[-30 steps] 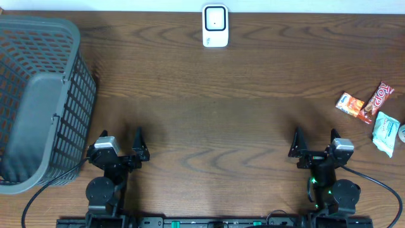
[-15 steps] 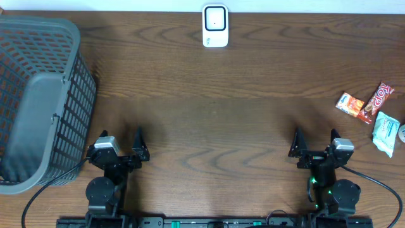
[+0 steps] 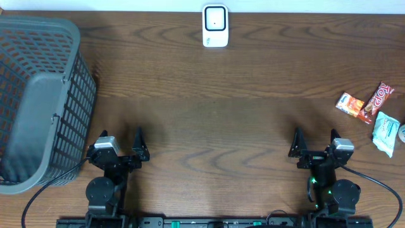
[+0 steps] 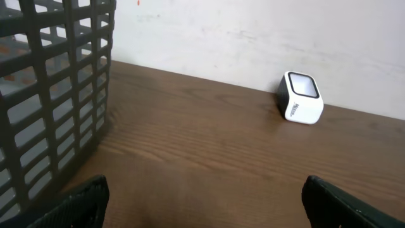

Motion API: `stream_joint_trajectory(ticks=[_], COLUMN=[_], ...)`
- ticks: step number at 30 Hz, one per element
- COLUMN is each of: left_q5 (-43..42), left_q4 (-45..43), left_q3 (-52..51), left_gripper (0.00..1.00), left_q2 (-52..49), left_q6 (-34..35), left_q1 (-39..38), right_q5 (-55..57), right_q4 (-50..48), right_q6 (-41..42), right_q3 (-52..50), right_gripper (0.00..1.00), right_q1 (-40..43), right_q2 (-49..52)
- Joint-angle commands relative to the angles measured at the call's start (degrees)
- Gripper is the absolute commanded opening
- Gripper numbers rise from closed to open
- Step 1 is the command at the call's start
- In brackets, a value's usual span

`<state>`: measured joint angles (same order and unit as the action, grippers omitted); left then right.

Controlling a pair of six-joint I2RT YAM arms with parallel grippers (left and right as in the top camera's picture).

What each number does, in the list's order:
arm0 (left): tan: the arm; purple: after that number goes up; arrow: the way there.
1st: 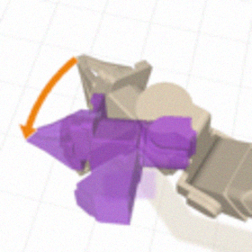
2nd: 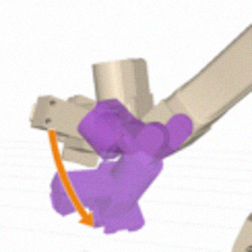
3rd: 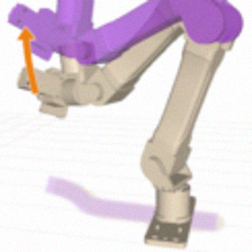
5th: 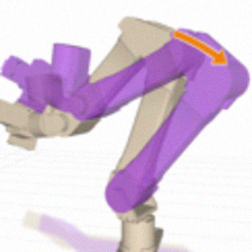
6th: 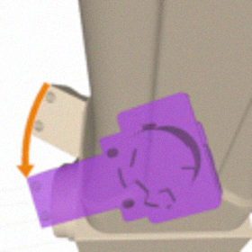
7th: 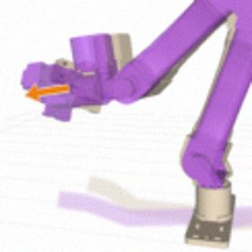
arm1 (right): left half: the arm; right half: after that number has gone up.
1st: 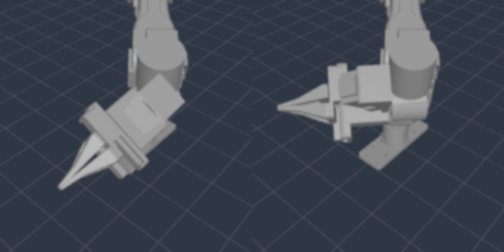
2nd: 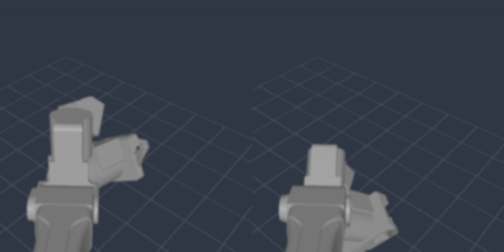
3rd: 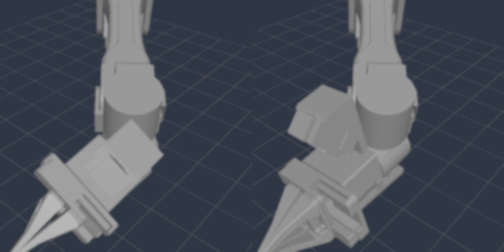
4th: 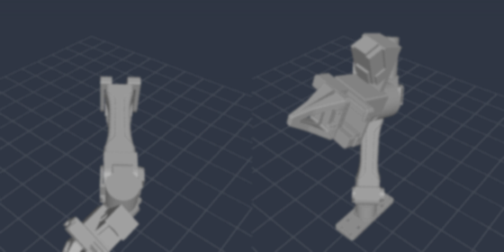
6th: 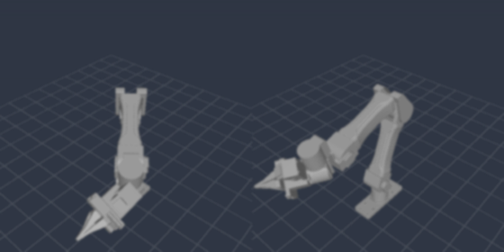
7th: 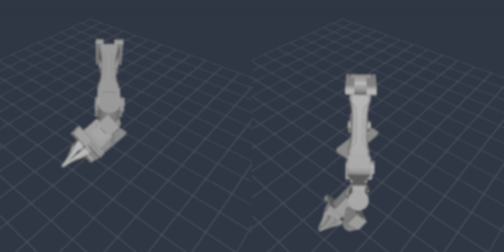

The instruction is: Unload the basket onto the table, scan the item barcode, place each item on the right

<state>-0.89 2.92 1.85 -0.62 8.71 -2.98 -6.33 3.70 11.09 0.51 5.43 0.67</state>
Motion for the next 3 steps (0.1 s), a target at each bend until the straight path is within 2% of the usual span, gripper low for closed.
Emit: stream_joint_trajectory(ticks=[1, 3], left_q5=[1.6, 1.6], left_q4=[1.2, 1.2], left_q3=[-1.6, -1.6], left_gripper=[0.98, 0.98], left_q2=[0.4, 0.4], left_q6=[-1.2, -1.2], left_q1=[0.3, 0.3], right_q5=[0.5, 0.4], right_q4=[0.1, 0.1], right_q6=[-0.6, -0.6], right_q3=[-0.2, -0.2], right_gripper=[0.99, 0.99], right_q1=[-0.4, -0.4], right_q2=[-0.3, -0.3])
